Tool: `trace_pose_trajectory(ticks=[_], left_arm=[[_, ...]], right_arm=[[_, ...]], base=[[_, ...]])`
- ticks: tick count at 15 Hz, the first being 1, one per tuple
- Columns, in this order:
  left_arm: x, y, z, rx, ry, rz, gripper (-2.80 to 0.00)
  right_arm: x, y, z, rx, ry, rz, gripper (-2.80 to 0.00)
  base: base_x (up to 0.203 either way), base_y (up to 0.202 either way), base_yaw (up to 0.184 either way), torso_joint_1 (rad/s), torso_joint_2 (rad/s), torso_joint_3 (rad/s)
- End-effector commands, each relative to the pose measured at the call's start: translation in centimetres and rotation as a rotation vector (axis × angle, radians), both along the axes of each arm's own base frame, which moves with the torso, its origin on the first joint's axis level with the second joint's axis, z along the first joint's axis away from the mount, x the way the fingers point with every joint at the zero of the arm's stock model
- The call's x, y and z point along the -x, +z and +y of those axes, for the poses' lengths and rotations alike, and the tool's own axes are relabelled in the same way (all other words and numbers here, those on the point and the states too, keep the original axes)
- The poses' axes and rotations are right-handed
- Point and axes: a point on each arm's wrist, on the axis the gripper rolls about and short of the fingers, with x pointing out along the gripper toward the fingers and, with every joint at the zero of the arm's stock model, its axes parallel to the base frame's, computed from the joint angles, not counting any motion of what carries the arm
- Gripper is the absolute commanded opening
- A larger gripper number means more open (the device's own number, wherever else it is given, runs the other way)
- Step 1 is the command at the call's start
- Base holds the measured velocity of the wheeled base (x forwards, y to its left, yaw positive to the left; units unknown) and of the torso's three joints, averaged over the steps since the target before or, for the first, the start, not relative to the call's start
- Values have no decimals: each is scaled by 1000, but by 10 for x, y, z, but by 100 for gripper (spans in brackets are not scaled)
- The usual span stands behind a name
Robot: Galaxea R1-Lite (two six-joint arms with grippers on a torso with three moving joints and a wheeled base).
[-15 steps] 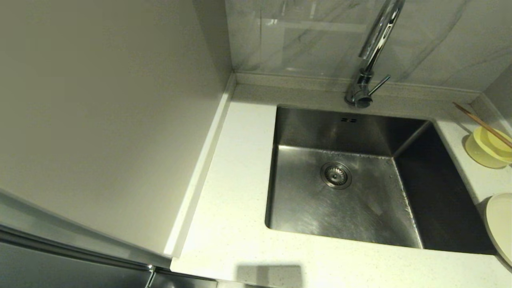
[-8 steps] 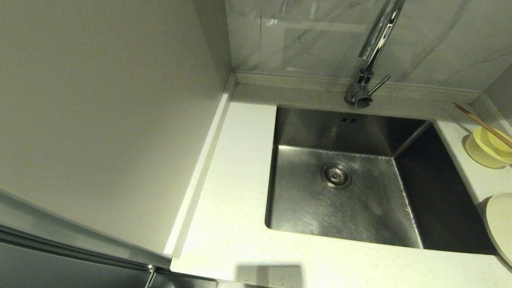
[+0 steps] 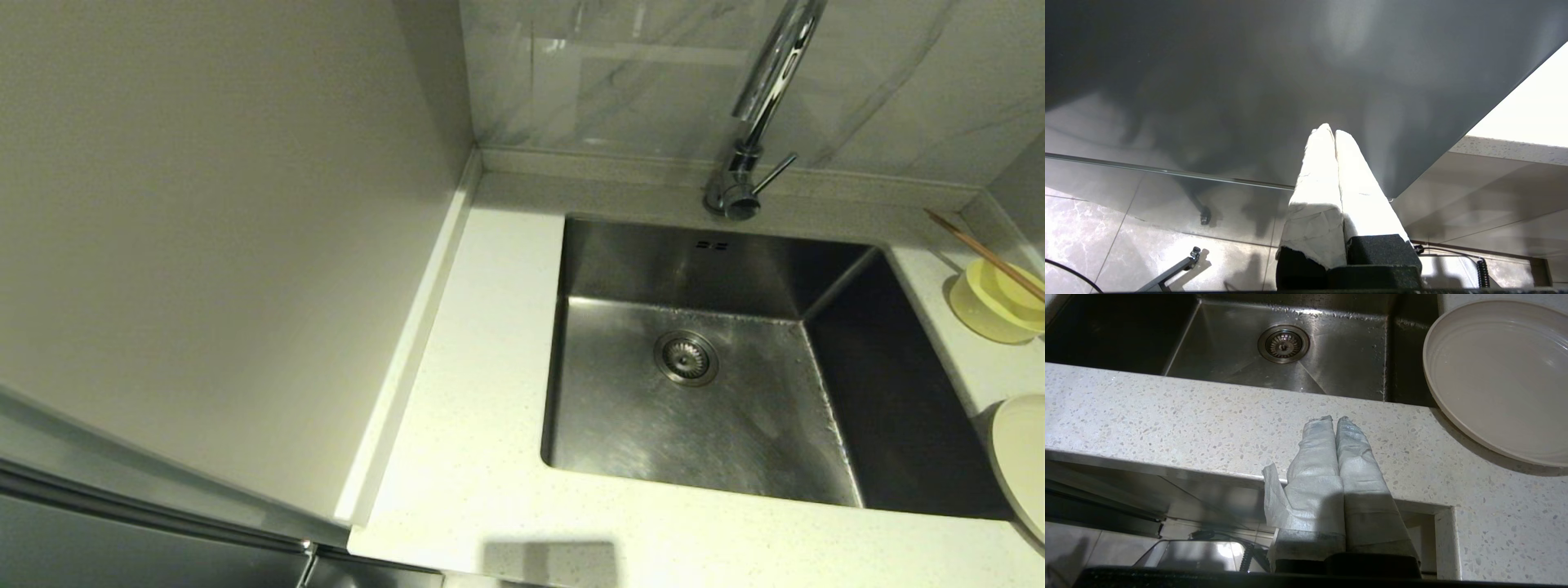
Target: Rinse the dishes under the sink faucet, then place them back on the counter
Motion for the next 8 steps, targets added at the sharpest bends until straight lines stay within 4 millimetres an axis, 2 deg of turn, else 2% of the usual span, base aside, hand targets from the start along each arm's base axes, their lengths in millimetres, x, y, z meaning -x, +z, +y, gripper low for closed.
trace_pose_trajectory(ticks=[1,8], left_arm=[[0,0,0,1,0,-2,-280],[0,0,0,1,0,-2,-280]], right_arm=[[0,0,0,-1,0,1,-280],[0,1,0,-1,-1,-1,-280]], base=[[0,0,0,0,0,0],[0,0,0,0,0,0]])
